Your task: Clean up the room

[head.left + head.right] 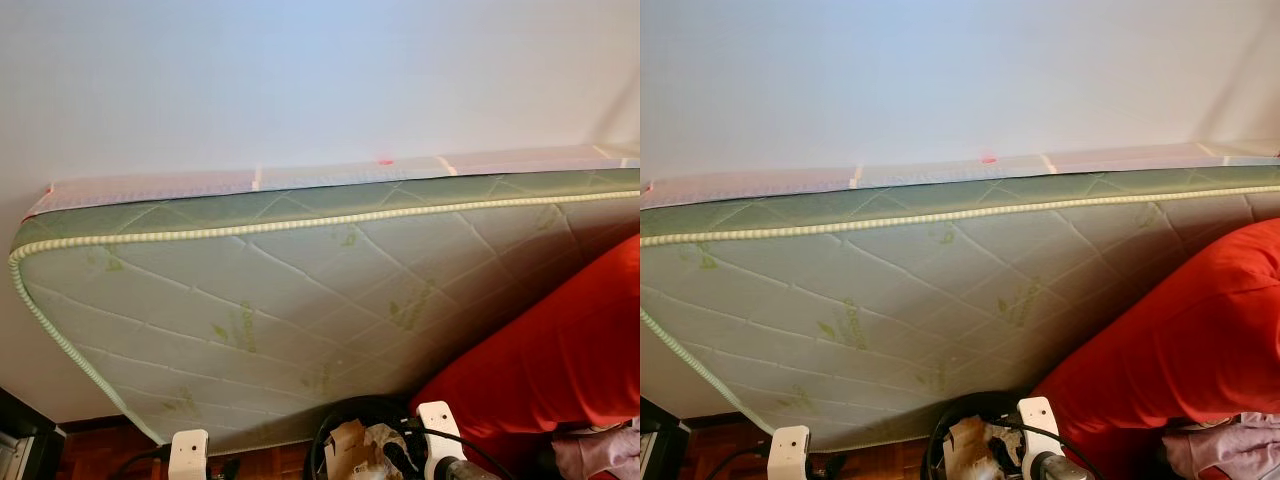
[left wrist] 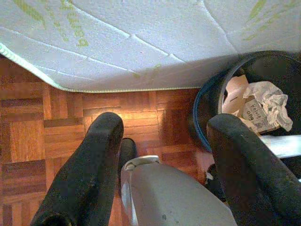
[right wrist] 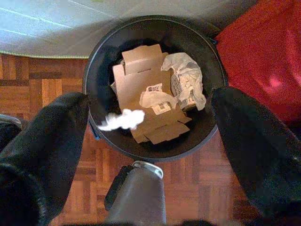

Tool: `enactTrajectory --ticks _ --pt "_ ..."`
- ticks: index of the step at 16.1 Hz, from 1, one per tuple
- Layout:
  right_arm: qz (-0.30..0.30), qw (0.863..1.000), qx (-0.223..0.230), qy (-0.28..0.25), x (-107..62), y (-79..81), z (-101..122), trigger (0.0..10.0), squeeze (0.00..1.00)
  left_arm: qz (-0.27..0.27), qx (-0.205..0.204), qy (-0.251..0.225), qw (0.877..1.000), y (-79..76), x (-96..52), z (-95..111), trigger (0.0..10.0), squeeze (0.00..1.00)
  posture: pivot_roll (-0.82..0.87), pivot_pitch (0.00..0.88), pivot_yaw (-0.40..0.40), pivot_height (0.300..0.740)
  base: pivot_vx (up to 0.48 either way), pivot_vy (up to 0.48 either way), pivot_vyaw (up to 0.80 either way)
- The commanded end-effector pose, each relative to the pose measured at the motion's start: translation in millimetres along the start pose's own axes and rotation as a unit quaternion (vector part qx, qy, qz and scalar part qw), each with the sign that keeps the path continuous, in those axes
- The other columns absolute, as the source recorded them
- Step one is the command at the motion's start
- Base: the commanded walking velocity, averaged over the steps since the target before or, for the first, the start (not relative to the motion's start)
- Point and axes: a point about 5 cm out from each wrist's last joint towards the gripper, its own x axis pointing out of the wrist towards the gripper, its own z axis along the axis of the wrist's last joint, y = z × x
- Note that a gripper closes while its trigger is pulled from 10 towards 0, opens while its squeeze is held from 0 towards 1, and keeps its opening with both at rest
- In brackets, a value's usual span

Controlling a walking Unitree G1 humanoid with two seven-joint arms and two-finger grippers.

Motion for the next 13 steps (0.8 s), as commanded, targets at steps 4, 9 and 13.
enactTrajectory --ticks 4,9,13 --pt "-0.009 1.000 0.010 -0.013 3.4 6.1 10.7 10.0 0.00 -0.002 0.005 0.018 1.000 -0.8 -0.5 -4.6 10.0 0.00 0.15 0.038 -0.088 0.740 0.000 0.000 0.00" --pt "-0.090 0.975 0.190 -0.073 -5.3 -23.6 8.6 10.0 0.00 0.006 0.005 0.029 1.000 0.7 -0.4 -6.0 10.0 0.00 0.15 0.043 -0.081 0.740 0.000 0.000 0.00" --pt "-0.112 0.970 0.207 -0.058 -10.7 -33.3 -8.0 10.0 0.00 0.014 0.001 0.041 0.999 3.1 -0.5 -7.6 10.0 0.00 0.14 0.051 -0.075 0.740 0.000 0.000 0.00"
